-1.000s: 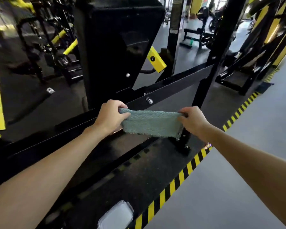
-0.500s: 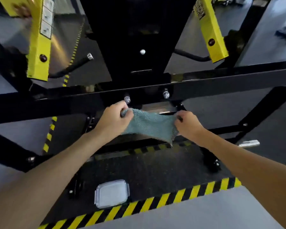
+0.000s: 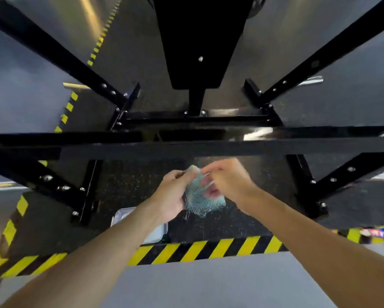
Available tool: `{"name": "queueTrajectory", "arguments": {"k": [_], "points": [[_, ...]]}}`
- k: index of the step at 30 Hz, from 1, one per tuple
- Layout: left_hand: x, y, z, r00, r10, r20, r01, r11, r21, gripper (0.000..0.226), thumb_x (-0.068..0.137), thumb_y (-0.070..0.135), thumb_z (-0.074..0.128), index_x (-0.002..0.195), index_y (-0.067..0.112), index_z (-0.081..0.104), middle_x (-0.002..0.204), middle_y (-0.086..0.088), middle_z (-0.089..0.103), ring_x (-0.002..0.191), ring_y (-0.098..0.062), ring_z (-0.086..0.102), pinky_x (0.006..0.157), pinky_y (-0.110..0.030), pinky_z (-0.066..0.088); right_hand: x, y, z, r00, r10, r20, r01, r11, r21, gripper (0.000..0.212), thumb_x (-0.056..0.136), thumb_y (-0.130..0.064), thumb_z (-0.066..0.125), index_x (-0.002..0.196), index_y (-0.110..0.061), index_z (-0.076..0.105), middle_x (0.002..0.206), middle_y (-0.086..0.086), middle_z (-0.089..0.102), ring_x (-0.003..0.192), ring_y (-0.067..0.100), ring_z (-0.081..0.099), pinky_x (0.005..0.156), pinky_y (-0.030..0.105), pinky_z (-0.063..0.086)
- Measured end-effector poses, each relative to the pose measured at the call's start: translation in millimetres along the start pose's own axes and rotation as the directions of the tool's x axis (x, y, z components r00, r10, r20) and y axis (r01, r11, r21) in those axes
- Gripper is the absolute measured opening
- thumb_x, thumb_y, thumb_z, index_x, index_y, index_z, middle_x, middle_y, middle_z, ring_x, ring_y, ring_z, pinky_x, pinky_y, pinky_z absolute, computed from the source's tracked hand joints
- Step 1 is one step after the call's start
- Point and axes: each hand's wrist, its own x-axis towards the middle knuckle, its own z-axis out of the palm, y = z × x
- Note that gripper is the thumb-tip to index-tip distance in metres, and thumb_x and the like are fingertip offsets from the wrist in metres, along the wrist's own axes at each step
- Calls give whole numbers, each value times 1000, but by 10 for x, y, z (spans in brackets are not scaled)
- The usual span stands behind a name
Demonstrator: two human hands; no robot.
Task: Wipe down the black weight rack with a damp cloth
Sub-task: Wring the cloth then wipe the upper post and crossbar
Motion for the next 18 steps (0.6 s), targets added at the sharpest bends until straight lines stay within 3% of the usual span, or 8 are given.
{"name": "queueTrajectory", "arguments": {"k": [2, 3, 5, 7, 9, 12, 14, 18], "points": [[371, -463, -251, 999, 9, -44, -7, 1000, 29, 9, 100, 12, 57, 107, 10, 52, 97, -12, 64, 80, -23, 67, 59, -40, 58, 414, 742, 125, 986, -14, -168, 10, 1000, -22, 26, 95, -3, 46, 104, -8, 70, 76, 4, 69, 63, 18, 61, 57, 30, 51], [562, -689, -354, 999, 9, -46, -7, 999, 49, 7, 101, 9, 53, 108, 11, 52, 98, -11, 64, 82, -22, 66, 62, -40, 58, 595, 1113, 225, 989, 31, -147, -29, 999, 13, 22, 97, -13, 51, 114, -10, 66, 83, 3, 68, 70, 18, 61, 65, 30, 51], [940, -1136, -513, 1000, -3, -18, 5, 997, 79, 11, 104, 11, 49, 114, 10, 52, 98, -9, 62, 84, -21, 64, 67, -39, 55, 930, 1846, 477, 970, 221, 102, -239, 941, 238, 36, 99, -38, 56, 126, -14, 57, 105, 5, 69, 95, 20, 65, 90, 37, 50], [1335, -1602, -672, 1000, -18, 16, 17, 997, 80, 18, 105, 14, 46, 121, 9, 52, 103, -10, 63, 88, -22, 63, 71, -39, 54, 1223, 2454, 738, 906, 293, 305, -403, 814, 417, 39, 98, -44, 55, 123, -15, 60, 117, 7, 69, 109, 23, 63, 99, 43, 47], [1724, -2101, -827, 999, -26, 42, 22, 996, 87, 22, 104, 16, 49, 125, 9, 51, 111, -12, 63, 96, -27, 65, 77, -42, 54, 1507, 2993, 974, 899, 276, 340, -423, 745, 515, 32, 96, -31, 62, 120, -10, 63, 116, 10, 68, 104, 26, 63, 83, 40, 55], [2292, -2929, -1092, 994, 72, -80, -36, 923, 383, 45, 89, 0, 66, 124, 22, 48, 115, -15, 60, 97, -33, 66, 75, -45, 57, 1930, 3730, 1324, 933, 284, 222, -354, 837, 417, 19, 94, -13, 65, 112, -8, 64, 111, 17, 66, 92, 28, 62, 54, 28, 51], [2555, -3363, -1204, 983, 117, -142, -31, 866, 500, 59, 83, -6, 66, 123, 31, 45, 111, -15, 59, 85, -26, 62, 67, -39, 53, 2159, 4092, 1560, 955, 269, 127, -295, 913, 283, 11, 94, -7, 62, 105, -7, 65, 105, 16, 66, 86, 25, 62, 50, 26, 48], [3083, -3834, -1357, 947, 273, -170, -128, 804, 581, 43, 83, -1, 61, 114, 27, 51, 106, -9, 60, 81, -25, 60, 62, -35, 48, 2624, 4573, 1914, 982, 186, -15, -179, 958, 223, 10, 95, -9, 60, 104, -13, 58, 98, 9, 65, 80, 21, 63, 50, 28, 53]]}}
